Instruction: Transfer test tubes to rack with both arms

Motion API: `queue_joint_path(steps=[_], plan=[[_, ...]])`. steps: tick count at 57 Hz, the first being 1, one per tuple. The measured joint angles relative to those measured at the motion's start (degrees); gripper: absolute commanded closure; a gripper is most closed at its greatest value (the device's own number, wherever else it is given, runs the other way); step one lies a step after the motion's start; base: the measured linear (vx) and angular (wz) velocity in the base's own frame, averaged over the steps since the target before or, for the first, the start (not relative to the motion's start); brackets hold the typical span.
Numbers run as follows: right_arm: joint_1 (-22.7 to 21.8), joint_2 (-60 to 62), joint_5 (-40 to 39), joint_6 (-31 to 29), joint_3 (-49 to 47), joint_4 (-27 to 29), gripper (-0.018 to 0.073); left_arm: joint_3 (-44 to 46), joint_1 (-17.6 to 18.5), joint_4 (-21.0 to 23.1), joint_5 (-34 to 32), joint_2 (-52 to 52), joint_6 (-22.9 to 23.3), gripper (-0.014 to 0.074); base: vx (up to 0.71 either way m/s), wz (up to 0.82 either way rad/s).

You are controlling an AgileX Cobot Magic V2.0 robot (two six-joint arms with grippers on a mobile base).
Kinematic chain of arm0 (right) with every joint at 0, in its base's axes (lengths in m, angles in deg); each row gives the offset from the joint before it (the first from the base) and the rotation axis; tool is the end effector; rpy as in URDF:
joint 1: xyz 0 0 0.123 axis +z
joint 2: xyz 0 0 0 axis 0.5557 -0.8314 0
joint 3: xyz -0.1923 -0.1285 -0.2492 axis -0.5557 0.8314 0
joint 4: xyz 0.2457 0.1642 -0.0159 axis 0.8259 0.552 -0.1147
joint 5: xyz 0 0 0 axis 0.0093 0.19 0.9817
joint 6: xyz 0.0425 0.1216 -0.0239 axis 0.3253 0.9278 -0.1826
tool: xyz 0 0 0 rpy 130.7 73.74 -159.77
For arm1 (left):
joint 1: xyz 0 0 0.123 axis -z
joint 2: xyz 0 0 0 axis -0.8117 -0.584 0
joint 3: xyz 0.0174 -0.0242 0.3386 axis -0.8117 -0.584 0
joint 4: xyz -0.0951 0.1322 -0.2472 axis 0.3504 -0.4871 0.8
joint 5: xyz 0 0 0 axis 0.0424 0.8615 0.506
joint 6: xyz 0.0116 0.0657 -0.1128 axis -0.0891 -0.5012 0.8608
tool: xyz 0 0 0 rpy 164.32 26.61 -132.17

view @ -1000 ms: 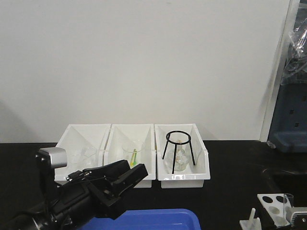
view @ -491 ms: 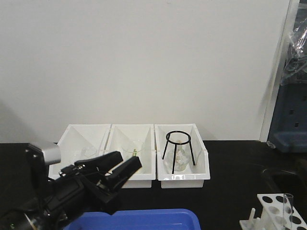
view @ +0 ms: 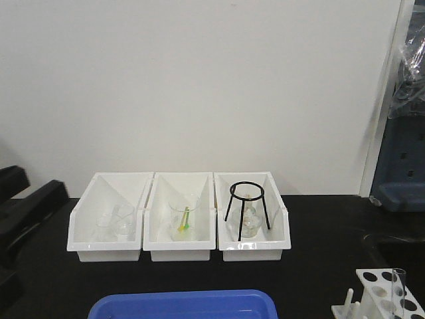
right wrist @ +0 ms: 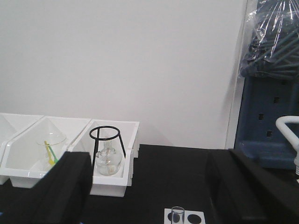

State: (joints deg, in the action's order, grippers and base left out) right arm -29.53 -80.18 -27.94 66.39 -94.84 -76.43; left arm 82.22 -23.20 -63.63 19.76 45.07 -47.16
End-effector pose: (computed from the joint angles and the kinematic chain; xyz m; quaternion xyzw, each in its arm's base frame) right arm 0.1354 0.0117 0.3662 -0.0513 0.7093 0.0102 0.7030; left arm 0.1765 -0.1080 0.4177 0.1709 0.6451 -0.2161 0.7127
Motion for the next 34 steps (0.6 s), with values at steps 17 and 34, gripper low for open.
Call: queue_joint_path(steps=[17, 34], plan=[[0.0, 0.0, 0.2, -0.1, 0.0, 0.0, 0.0009, 0.0, 0.0, 0.2, 14.1, 10.0, -0.1, 0.0105, 0.0, 0.0], [0.0, 0.0, 0.2, -0.1, 0.0, 0.0, 0.0009, 0.0, 0.0, 0.2, 14.5, 10.4, -0.1, 0.0121, 0.0, 0.0]])
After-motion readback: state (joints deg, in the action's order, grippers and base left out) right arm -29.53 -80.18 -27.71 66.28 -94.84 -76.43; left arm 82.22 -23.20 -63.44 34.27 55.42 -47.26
